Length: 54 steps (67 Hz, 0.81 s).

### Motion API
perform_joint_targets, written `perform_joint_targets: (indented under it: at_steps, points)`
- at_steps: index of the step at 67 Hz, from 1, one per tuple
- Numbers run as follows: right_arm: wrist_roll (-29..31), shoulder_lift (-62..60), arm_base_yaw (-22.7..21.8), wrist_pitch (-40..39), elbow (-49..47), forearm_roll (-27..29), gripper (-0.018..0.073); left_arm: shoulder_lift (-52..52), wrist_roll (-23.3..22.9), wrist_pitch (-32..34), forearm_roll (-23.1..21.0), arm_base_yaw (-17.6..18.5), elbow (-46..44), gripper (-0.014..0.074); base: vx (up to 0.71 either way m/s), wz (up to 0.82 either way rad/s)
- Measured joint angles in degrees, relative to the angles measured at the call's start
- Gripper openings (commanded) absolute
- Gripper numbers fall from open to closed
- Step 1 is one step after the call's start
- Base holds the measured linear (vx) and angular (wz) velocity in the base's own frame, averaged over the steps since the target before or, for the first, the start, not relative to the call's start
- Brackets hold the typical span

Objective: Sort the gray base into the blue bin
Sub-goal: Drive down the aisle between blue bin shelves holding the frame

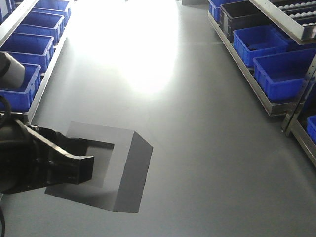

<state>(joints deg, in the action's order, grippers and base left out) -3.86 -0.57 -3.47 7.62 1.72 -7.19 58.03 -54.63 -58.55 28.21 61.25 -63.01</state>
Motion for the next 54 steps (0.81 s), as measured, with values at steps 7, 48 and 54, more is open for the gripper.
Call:
perform_joint_targets:
  at_steps: [7,48,54]
  points:
    - [0.0,0.0,0.0,0.0,0.0,0.0,-0.0009,0.0,0.0,0.0,0.05,0.0,0.0,0.0003,0.29,0.1]
    - [0.0,0.0,0.0,0.0,0.0,0.0,-0.0009,0.0,0.0,0.05,0.11,0.0,0.0,0.0003,0.19,0.11]
    - [0.0,0.0,0.0,0.0,0.0,0.0,-0.0009,0.05,0.0,0.05,0.11,0.0,0.0,0.0003,0.14,0.3]
